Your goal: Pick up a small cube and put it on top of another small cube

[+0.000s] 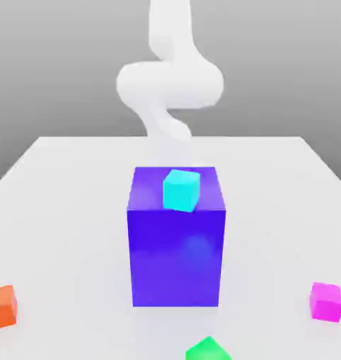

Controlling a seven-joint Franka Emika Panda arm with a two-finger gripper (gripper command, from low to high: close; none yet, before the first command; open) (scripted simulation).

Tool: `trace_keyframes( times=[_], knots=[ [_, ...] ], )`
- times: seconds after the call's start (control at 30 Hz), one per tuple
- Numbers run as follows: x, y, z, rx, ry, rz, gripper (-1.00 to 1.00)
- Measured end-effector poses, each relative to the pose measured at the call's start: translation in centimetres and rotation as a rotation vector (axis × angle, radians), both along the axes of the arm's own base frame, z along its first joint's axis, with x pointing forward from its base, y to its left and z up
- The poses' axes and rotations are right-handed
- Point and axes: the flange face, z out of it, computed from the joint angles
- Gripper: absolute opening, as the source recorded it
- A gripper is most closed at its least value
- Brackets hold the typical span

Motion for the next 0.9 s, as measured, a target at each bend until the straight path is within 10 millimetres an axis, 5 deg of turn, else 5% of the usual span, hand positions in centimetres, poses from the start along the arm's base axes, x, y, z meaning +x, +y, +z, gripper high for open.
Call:
trace_keyframes(
  times=[0.03, 0.07, 0.2, 0.4, 0.5, 0.57, 0.73, 0.77, 0.83, 0.9],
  knots=[
    [2.1, 1.6, -2.4, 0.004, 0.045, -0.017, 0.0],
    [2.1, 1.6, -2.4, 0.004, 0.045, -0.017, 0.0],
    [7.6, 7.0, -11.3, 0.014, 0.189, -0.065, 0.0],
    [10.7, 13.1, -22.3, 0.025, 0.341, -0.106, 0.0],
    [10.9, 16.1, -27.9, 0.032, 0.416, -0.122, 0.0],
    [10.9, 16.1, -27.9, 0.032, 0.416, -0.122, 0.0],
    [8.1, 22.9, -40.0, 0.054, 0.588, -0.146, 0.0],
    [7.4, 23.8, -41.9, 0.059, 0.618, -0.154, 0.0],
    [7.4, 23.8, -41.9, 0.059, 0.618, -0.153, 0.0],
    [4.5, 26.4, -47.0, 0.076, 0.704, -0.172, 0.0]
  ],
)
